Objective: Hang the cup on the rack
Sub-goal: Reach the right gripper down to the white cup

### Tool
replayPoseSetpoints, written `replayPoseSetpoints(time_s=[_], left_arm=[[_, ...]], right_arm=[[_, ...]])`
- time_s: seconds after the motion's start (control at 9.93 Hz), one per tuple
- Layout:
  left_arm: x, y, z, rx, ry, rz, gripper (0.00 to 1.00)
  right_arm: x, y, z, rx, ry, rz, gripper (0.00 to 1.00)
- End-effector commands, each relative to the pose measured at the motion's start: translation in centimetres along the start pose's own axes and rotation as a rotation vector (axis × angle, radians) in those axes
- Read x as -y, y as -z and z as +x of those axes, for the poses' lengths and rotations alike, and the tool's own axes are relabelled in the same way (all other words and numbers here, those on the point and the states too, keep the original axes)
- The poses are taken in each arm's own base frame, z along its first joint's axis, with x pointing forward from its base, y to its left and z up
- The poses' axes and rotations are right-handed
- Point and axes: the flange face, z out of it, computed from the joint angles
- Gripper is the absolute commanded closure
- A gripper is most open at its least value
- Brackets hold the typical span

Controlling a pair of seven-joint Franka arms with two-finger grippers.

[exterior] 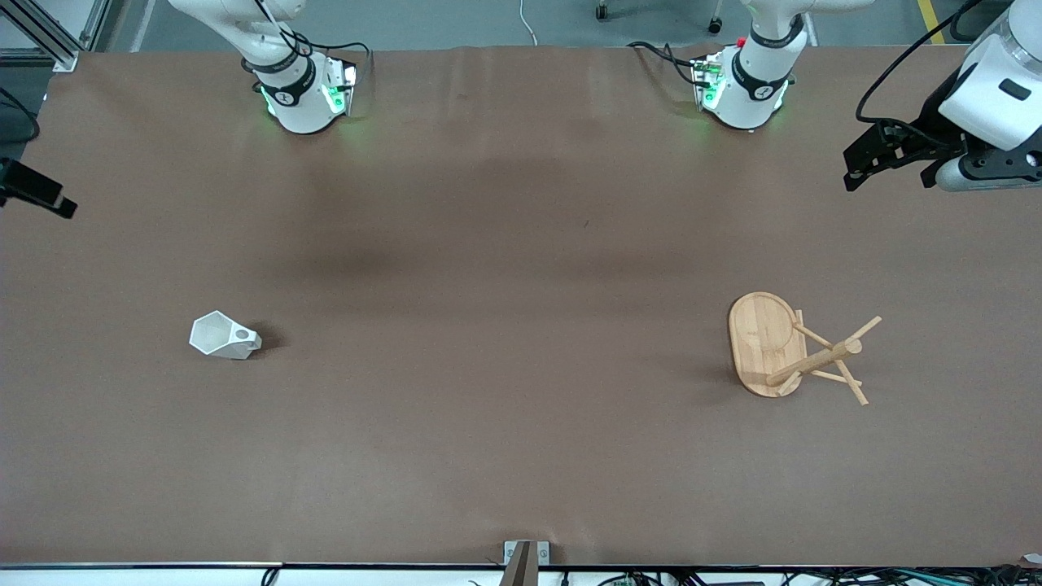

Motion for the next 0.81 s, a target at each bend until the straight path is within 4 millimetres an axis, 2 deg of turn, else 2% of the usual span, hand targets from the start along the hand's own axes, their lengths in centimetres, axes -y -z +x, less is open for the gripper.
replayPoseSetpoints(time_s=[0.0, 0.2, 0.4, 0.7], left_arm=[[0.1, -1.5, 0.2, 0.016, -0.011, 0.008, 0.0], [0.1, -1.5, 0.3, 0.009, -0.016, 0.013, 0.0], [0.2, -1.6, 0.4, 0.008, -0.02, 0.011, 0.0], [-0.1, -2.0, 0.9, 0.015, -0.005, 0.011, 0.0]], right_arm=[[-1.1, -8.0, 5.2, 0.072, 0.057, 0.001, 0.0], [-2.4, -14.9, 7.4, 0.085, 0.063, 0.004, 0.0], [-2.9, -22.9, 6.8, 0.053, 0.103, 0.0, 0.0], [-2.8, -30.0, 6.4, -0.002, 0.109, -0.008, 0.0]])
